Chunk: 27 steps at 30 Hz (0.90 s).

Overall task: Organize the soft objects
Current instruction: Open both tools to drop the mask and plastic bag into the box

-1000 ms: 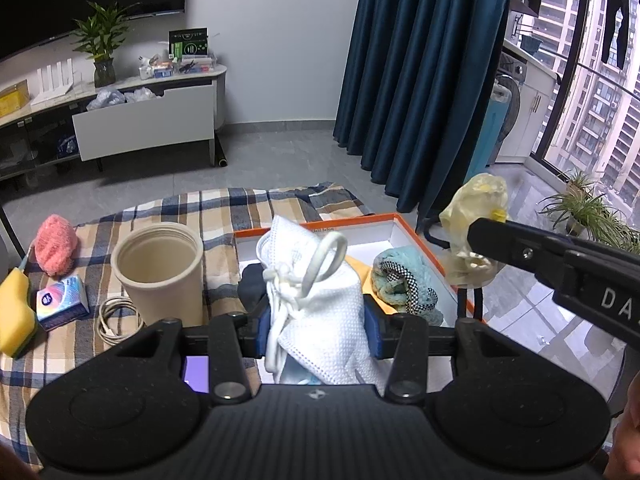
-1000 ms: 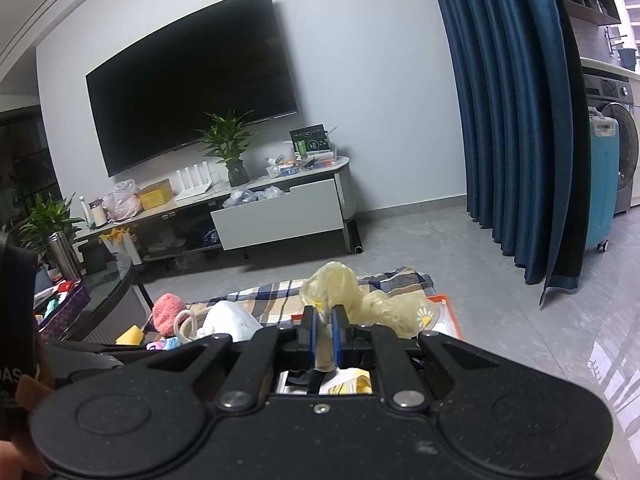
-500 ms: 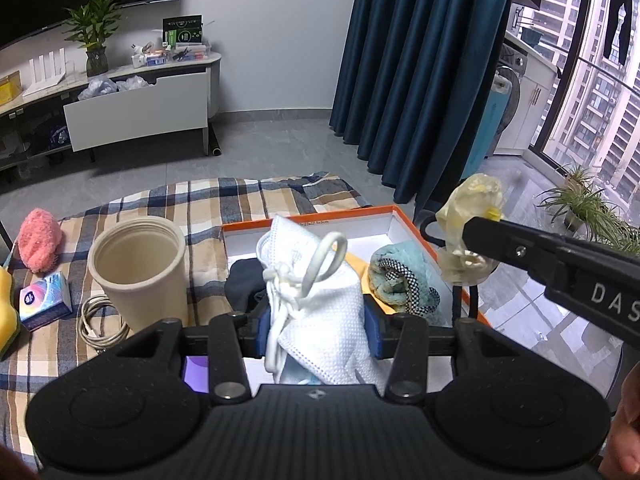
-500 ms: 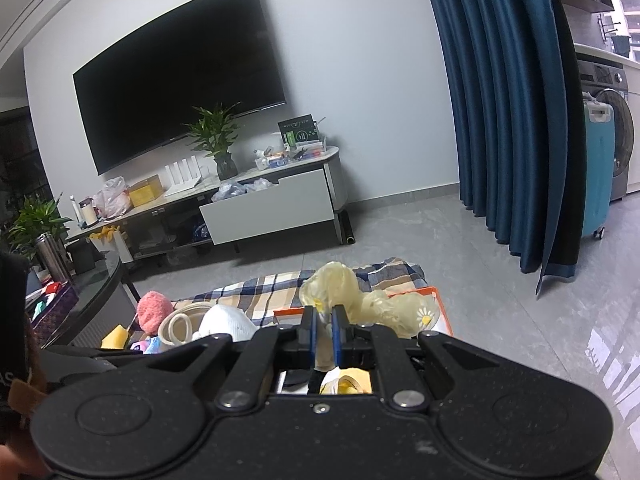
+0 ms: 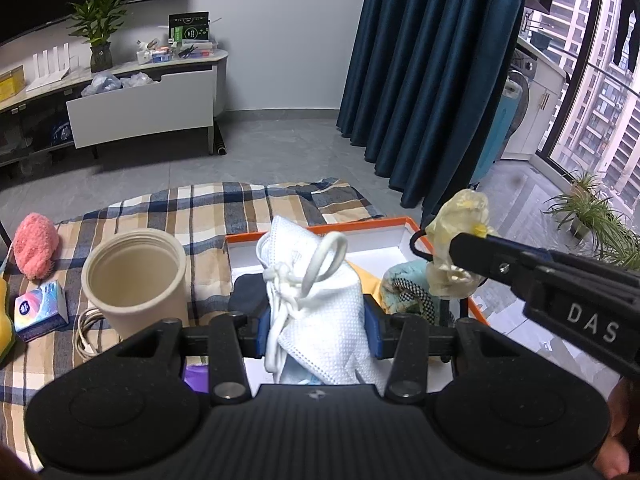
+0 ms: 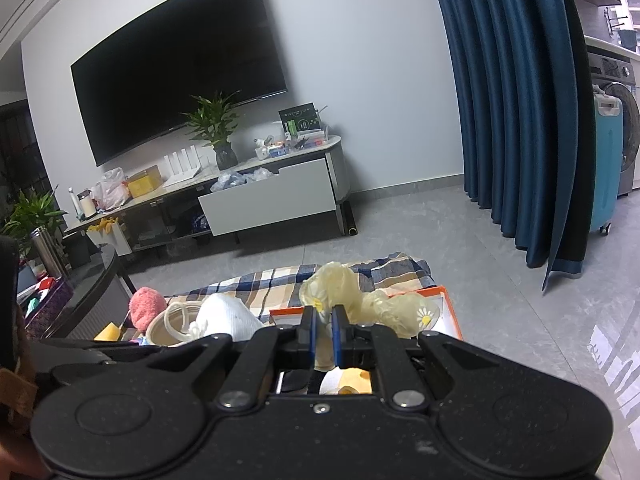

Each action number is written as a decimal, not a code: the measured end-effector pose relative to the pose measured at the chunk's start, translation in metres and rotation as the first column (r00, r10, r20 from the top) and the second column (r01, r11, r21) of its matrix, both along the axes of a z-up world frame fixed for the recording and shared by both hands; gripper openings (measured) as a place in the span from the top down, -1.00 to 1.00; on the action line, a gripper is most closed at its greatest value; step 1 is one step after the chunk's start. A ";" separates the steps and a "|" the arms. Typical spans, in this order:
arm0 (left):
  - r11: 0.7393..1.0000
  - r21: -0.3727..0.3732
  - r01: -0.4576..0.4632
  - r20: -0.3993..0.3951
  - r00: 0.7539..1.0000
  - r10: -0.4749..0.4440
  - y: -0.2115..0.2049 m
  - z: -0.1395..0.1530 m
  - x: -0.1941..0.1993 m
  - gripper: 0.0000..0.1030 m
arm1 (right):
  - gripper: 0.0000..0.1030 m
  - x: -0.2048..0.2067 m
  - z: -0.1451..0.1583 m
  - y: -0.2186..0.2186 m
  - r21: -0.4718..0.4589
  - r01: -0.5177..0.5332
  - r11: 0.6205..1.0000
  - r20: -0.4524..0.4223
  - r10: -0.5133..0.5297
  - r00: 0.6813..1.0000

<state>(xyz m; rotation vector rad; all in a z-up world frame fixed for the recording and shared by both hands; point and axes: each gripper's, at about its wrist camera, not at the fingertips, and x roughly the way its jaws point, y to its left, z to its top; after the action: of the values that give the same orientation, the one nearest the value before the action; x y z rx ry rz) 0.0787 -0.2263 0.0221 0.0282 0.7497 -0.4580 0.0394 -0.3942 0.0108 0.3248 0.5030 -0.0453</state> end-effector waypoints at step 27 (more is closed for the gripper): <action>1.000 -0.002 0.024 -0.046 0.999 -0.024 -0.008 -0.010 0.013 0.11 | 0.19 0.023 -0.011 -0.008 -0.011 0.040 0.999 -0.024 -0.040 0.999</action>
<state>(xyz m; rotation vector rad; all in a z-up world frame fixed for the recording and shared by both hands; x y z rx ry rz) 0.0917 -0.2339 0.0126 0.0257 0.7951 -0.4830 0.0629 -0.4021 -0.0007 0.3245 0.5201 -0.0908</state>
